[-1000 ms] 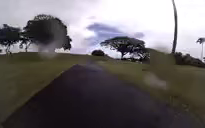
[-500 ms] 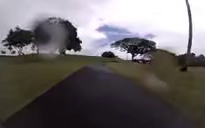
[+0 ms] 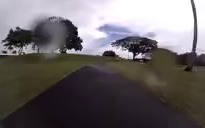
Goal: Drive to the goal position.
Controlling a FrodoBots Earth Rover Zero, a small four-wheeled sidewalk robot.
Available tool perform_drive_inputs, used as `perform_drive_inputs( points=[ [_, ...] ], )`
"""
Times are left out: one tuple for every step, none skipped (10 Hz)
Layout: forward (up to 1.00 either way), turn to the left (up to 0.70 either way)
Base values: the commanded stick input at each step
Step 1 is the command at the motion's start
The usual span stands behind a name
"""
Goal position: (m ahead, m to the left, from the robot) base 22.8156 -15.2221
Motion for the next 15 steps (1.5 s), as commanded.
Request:
perform_drive_inputs(
  points=[
    [0.85,0.00],
    [0.85,0.00],
    [0.85,0.00],
    [0.85,0.00],
    [0.85,0.00],
    [0.54,0.00],
    [0.00,0.00],
    [0.00,0.00],
    [0.00,0.00],
    [0.00,0.00],
    [0.00,0.00],
    [0.00,0.00],
    [0.00,0.00],
    [0.00,0.00],
    [0.00,0.00]
  ],
)
